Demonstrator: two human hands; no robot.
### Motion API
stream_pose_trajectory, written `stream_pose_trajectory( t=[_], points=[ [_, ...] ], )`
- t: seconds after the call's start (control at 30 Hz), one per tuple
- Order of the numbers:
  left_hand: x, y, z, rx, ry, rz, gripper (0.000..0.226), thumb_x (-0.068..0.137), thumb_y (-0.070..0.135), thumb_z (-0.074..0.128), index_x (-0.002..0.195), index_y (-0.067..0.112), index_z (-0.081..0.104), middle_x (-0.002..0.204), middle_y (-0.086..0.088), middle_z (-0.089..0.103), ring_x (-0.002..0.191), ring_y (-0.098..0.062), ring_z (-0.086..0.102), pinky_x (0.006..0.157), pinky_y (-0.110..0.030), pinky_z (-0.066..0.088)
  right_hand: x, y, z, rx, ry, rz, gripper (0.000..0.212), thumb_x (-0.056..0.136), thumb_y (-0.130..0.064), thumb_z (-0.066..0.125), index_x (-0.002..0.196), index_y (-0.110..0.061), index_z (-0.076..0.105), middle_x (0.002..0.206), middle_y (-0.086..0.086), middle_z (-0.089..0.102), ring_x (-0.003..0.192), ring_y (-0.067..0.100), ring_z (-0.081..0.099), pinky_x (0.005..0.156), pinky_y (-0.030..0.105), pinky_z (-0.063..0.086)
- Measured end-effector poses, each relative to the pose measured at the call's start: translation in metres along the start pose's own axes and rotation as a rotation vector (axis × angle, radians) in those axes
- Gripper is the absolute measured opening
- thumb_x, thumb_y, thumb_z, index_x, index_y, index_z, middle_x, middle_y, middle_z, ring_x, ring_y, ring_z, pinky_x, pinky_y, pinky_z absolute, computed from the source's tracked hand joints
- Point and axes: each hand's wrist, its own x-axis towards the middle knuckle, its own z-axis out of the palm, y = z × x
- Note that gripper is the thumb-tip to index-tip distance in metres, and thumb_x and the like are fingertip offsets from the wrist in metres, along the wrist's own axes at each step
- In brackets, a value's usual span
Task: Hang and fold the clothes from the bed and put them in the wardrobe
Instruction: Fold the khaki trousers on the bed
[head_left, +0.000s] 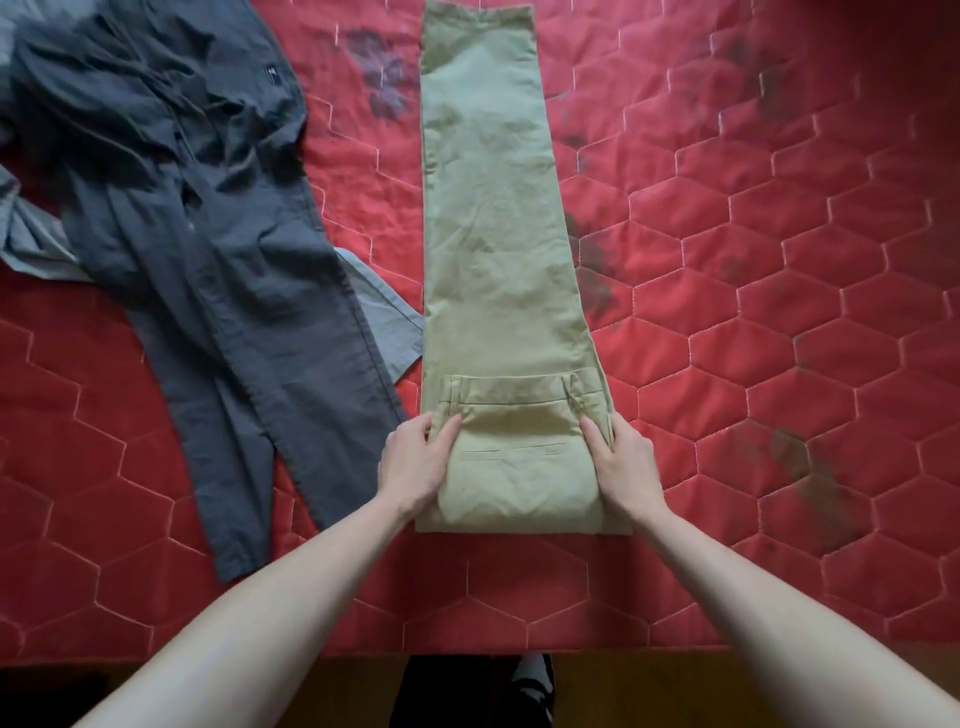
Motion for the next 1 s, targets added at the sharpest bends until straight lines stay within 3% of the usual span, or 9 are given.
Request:
stream_pose_trajectory(
  t=[0.1,0.17,0.23,0.3,0.37,0.47,0.67,0.9,1.0],
  points=[
    [-0.005,0.012,-0.003,0.249,0.292,0.065,0.034,0.095,0.052,0.059,0.086,0.021,0.049,0.086,0.002,0.061,0.084,-0.027,0.056,0.074,-0.042,0.049,-0.006,-0.010,0.003,-0.114,0.102,0.083,0.034,0.102,-0.053,0.052,0.100,-0.019,0.052,0.094,0.020,0.070,0.095,0.047,0.062,0.069,0.044,0.040],
    [-0.011,0.016,-0.001,0.354,0.439,0.444,0.017,0.096,0.033,0.057,0.096,0.018,0.051,0.096,-0.002,0.056,0.089,-0.027,0.051,0.078,-0.044,0.045,-0.013,-0.017,0.007,-0.157,0.184,0.125,0.033,0.103,-0.052,0.051,0.108,-0.020,0.051,0.096,0.019,0.070,0.094,0.046,0.065,0.068,0.043,0.038],
    [-0.017,0.011,0.010,0.499,0.287,0.899,0.024,0.096,0.029,0.055,0.114,0.013,0.057,0.112,-0.009,0.061,0.105,-0.030,0.056,0.089,-0.043,0.045,-0.016,-0.023,0.010,-0.184,0.303,0.098,0.028,0.104,-0.045,0.054,0.117,-0.020,0.051,0.108,0.014,0.067,0.098,0.042,0.064,0.071,0.044,0.040],
    [-0.019,0.005,0.021,0.662,0.041,1.084,0.047,0.099,0.036,0.052,0.138,0.010,0.055,0.143,-0.012,0.056,0.137,-0.032,0.049,0.111,-0.046,0.041,-0.013,-0.020,0.013,-0.296,0.411,-0.126,0.034,0.102,-0.032,0.060,0.131,-0.018,0.053,0.122,0.010,0.060,0.109,0.036,0.059,0.083,0.046,0.045],
    [-0.014,0.001,0.028,0.802,-0.092,1.047,0.067,0.102,0.048,0.045,0.157,0.010,0.037,0.167,-0.010,0.031,0.156,-0.027,0.023,0.125,-0.048,0.024,-0.007,-0.014,0.014,-0.440,0.364,-0.469,0.045,0.101,-0.025,0.060,0.144,-0.014,0.054,0.140,0.010,0.054,0.128,0.031,0.052,0.102,0.045,0.043],
    [-0.001,0.004,0.029,0.838,-0.126,0.887,0.082,0.100,0.060,0.042,0.162,0.009,0.026,0.171,-0.007,0.015,0.160,-0.024,0.004,0.127,-0.052,0.018,0.005,-0.013,0.017,-0.550,0.048,-0.932,0.056,0.106,-0.037,0.048,0.158,-0.017,0.041,0.166,0.006,0.034,0.155,0.024,0.028,0.125,0.043,0.026],
    [0.030,-0.007,0.023,0.848,-0.084,0.764,0.081,0.100,0.064,0.037,0.165,0.022,0.013,0.173,0.000,0.006,0.160,-0.022,-0.001,0.127,-0.050,0.015,0.040,0.004,0.011,-0.682,-0.172,-0.893,0.077,0.100,-0.061,0.046,0.164,-0.024,0.024,0.172,0.002,0.017,0.160,0.023,0.008,0.127,0.048,0.021],
    [0.059,-0.019,0.008,0.895,-0.119,0.924,0.069,0.107,0.051,0.031,0.165,0.021,0.010,0.173,-0.001,0.005,0.160,-0.021,0.003,0.128,-0.047,0.015,0.060,0.015,0.011,-0.725,-0.199,-0.989,0.076,0.102,-0.061,0.042,0.165,-0.023,0.021,0.172,0.003,0.015,0.160,0.022,0.009,0.127,0.046,0.020],
    [0.065,-0.022,-0.003,0.922,-0.149,0.997,0.063,0.108,0.028,0.035,0.165,0.016,0.011,0.173,-0.003,0.007,0.160,-0.020,0.005,0.128,-0.045,0.018,0.068,0.017,-0.001,-0.774,-0.266,-1.107,0.068,0.108,-0.052,0.035,0.165,-0.021,0.018,0.173,0.004,0.011,0.160,0.021,0.006,0.129,0.043,0.015]
  ],
)
